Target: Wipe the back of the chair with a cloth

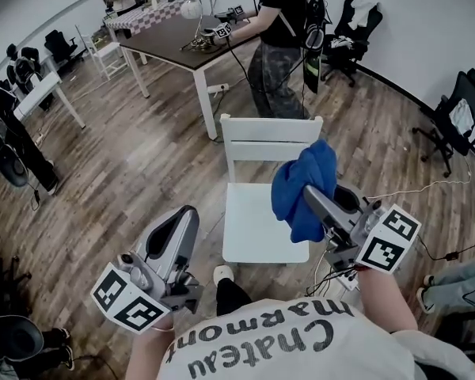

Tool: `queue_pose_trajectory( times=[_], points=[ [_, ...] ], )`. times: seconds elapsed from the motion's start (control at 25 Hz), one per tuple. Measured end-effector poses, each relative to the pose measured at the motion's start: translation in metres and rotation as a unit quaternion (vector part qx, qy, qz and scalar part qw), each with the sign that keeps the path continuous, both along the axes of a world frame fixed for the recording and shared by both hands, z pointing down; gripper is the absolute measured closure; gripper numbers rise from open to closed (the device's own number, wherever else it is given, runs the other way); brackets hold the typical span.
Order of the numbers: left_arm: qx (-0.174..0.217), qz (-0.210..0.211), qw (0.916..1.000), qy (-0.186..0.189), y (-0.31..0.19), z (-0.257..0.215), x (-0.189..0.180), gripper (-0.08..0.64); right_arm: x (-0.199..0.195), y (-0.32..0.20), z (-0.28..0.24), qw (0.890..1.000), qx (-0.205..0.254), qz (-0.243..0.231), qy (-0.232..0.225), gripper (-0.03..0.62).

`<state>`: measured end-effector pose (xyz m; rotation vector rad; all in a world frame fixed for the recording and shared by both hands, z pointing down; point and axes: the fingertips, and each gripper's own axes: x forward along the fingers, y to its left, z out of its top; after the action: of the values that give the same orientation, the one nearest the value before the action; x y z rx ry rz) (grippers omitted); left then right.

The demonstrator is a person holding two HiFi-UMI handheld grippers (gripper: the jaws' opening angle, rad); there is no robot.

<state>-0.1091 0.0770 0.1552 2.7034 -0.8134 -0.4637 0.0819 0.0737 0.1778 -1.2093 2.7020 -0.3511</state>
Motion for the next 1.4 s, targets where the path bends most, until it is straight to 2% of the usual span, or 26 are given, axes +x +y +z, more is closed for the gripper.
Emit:
queue_pose_trajectory(
  times=[0.52, 0.84, 0.92, 1.08, 1.16, 1.28, 1.4],
  points=[
    [-0.013, 0.056, 0.9981, -0.025, -0.181, -0.02, -0.04, 0.552, -0.038, -0.154, -0.017, 0.997, -0.02, 0.071, -0.008, 0.509],
    [-0.039, 0.115, 0.9917, -0.045, -0.255, 0.024, -0.037, 0.552, -0.054, -0.22, 0.026, 0.992, -0.053, 0.114, -0.003, 0.509],
    [-0.056, 0.125, 0.9898, -0.038, -0.272, 0.037, -0.031, 0.552, -0.056, -0.239, 0.041, 0.991, -0.064, 0.118, 0.012, 0.509],
    [-0.1, 0.148, 0.9838, 0.017, -0.295, 0.057, -0.021, 0.552, -0.063, -0.272, 0.078, 0.987, -0.089, 0.121, 0.064, 0.509],
    [-0.119, 0.149, 0.9813, 0.026, -0.305, 0.068, -0.018, 0.552, -0.066, -0.285, 0.099, 0.984, -0.1, 0.117, 0.095, 0.509],
    [-0.131, 0.153, 0.9794, -0.014, -0.316, 0.094, -0.01, 0.552, -0.071, -0.302, 0.133, 0.975, -0.123, 0.106, 0.154, 0.509],
    [-0.145, 0.161, 0.9745, -0.06, -0.317, 0.122, -0.005, 0.552, -0.08, -0.306, 0.163, 0.967, -0.152, 0.095, 0.179, 0.509]
  ],
)
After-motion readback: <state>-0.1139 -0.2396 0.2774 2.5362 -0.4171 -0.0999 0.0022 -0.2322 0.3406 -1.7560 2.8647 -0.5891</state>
